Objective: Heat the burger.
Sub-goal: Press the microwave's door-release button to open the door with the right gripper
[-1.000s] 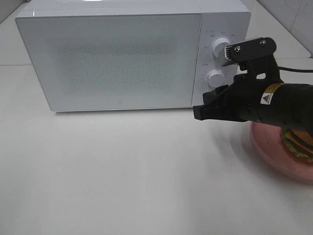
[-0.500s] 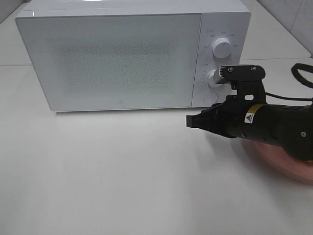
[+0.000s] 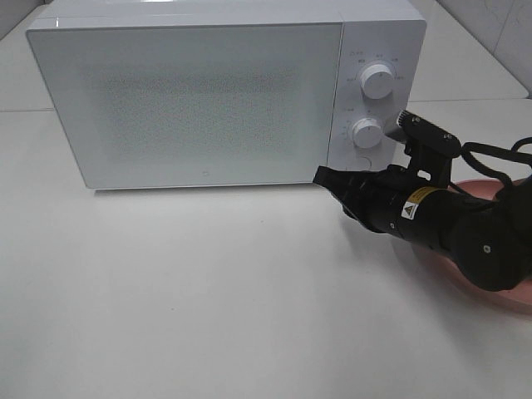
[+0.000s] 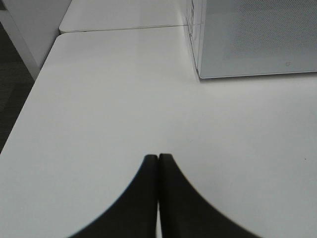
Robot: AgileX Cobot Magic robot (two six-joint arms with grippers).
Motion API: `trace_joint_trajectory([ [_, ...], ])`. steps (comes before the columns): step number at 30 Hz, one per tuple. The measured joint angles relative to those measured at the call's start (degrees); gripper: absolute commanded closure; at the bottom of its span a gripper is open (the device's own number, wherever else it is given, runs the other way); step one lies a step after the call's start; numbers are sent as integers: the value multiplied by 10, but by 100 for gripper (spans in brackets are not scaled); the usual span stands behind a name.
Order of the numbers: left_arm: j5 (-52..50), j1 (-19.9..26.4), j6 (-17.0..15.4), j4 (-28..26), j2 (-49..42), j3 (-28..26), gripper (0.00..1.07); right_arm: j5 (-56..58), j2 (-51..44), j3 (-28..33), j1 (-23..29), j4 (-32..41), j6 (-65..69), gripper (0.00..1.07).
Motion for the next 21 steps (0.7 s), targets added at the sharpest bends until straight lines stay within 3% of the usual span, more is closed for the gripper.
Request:
trace_joint_trajectory([
  [10,0,0,0,0,0,0,106,-9,13,-52,0,6,109,107],
  [21,0,0,0,0,0,0,106,-16,37,-62,1,61,254,107],
])
